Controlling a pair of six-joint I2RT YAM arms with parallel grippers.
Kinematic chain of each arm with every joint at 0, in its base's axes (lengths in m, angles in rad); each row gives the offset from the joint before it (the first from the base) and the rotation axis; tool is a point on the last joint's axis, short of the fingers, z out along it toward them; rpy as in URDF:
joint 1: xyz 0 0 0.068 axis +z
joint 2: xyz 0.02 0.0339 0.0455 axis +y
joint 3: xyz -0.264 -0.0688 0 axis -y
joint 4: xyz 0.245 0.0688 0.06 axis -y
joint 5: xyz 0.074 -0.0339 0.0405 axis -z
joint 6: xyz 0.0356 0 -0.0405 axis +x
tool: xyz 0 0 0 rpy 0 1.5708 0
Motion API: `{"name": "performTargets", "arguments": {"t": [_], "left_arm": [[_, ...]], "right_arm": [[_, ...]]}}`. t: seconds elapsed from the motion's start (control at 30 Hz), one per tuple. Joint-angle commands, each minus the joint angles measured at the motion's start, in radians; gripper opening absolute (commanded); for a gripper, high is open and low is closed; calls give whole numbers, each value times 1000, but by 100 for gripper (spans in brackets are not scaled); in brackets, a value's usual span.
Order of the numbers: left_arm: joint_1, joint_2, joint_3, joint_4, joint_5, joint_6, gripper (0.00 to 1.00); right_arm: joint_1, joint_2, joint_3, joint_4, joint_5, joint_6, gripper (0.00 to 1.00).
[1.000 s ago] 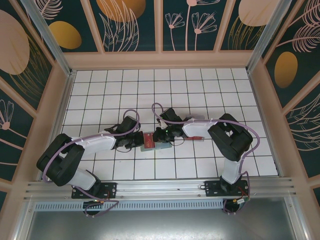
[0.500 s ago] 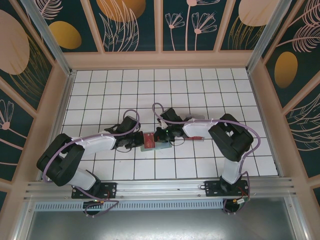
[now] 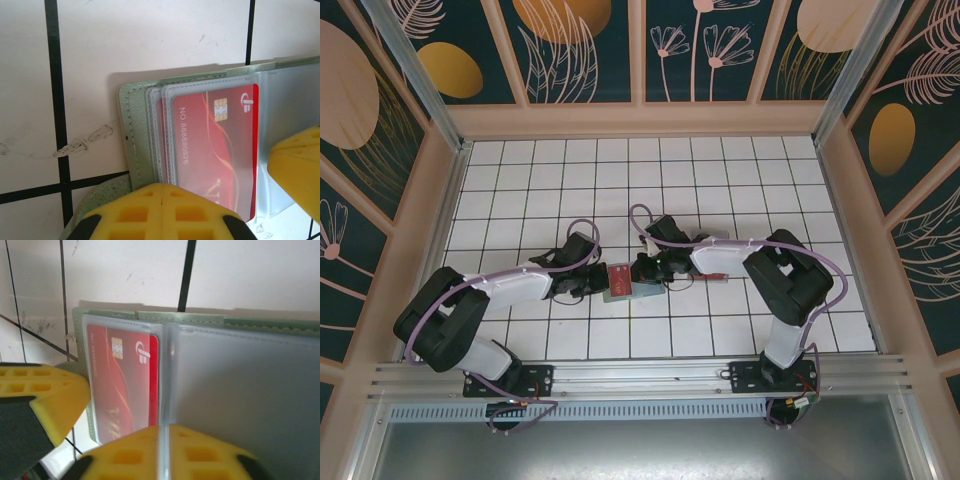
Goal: Take the credit cards out of the card holder
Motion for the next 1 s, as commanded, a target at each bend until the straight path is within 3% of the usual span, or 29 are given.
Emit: {"name": "performTargets", "arguments": {"t": [0.0,0.37,0.97], "left_arm": [[0,-6,22,-57,-1,12,4],[0,-28,76,-88,-1,29,9],[-14,57,59,-46,25,35,8]], "right_arm": [[-6,-45,-6,-22,38,-21,16],[-16,-65,-25,-75,133,-39,16],[-12,-33,-42,-50,115,-14,15]]}}
